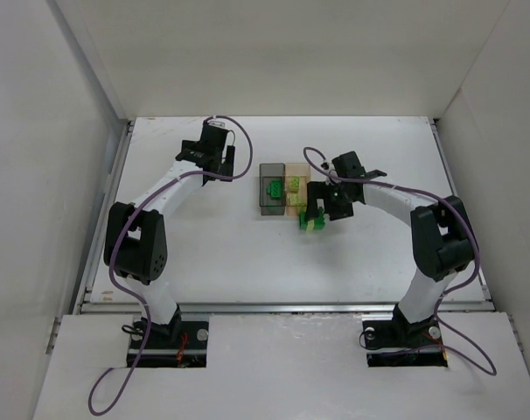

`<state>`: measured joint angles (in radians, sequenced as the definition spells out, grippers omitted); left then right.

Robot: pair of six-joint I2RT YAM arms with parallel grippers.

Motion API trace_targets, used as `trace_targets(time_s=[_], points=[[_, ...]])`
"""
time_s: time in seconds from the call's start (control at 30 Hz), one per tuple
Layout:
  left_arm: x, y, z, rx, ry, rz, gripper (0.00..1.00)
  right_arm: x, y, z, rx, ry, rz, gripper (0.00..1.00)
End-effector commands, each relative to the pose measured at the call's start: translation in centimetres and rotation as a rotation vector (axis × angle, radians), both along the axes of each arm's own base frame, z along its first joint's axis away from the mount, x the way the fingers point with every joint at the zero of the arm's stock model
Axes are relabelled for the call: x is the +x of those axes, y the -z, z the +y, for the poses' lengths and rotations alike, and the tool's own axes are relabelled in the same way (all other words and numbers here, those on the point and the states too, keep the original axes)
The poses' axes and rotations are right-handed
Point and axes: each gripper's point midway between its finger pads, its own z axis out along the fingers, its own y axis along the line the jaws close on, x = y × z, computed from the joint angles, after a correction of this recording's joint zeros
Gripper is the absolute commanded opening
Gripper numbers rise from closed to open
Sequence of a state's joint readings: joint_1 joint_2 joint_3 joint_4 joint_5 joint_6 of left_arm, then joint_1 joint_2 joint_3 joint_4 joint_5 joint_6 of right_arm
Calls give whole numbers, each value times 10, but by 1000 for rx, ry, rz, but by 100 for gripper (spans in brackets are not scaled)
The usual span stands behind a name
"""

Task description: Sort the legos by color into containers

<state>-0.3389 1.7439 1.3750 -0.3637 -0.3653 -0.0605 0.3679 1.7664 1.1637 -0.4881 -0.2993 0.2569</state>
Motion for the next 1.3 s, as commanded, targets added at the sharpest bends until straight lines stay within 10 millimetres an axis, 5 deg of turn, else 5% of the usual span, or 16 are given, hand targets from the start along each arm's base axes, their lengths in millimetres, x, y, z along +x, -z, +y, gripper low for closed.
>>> trace_targets(time_s=[0.0, 0.4, 0.6, 0.73, 0.9, 1.07, 1.13, 1.27], points=[[4, -19, -1, -16, 3, -42, 100, 14, -11, 10, 40, -30, -65, 99], [2, -16, 0, -7, 9, -32, 100, 4, 5, 13, 58, -57, -22, 46], [2, -15, -1, -13, 15, -30, 100, -5, 0, 9, 59, -57, -24, 13], [-4, -13, -12, -40, 101, 6, 95, -5, -2, 8, 51, -53, -26, 0], [-19, -13, -47, -94, 295, 59, 89, -8, 2, 6, 44, -53, -6, 0], [-45, -22, -103, -120, 588, 86, 87, -4, -15, -3, 3, -31, -68, 0], [-49, -21, -107, -74, 641, 91, 89, -7, -19, -9, -24, -26, -73, 0], [-29, 15, -99, -89, 579, 153, 86, -6, -21, -17, -46, -25, -86, 0]])
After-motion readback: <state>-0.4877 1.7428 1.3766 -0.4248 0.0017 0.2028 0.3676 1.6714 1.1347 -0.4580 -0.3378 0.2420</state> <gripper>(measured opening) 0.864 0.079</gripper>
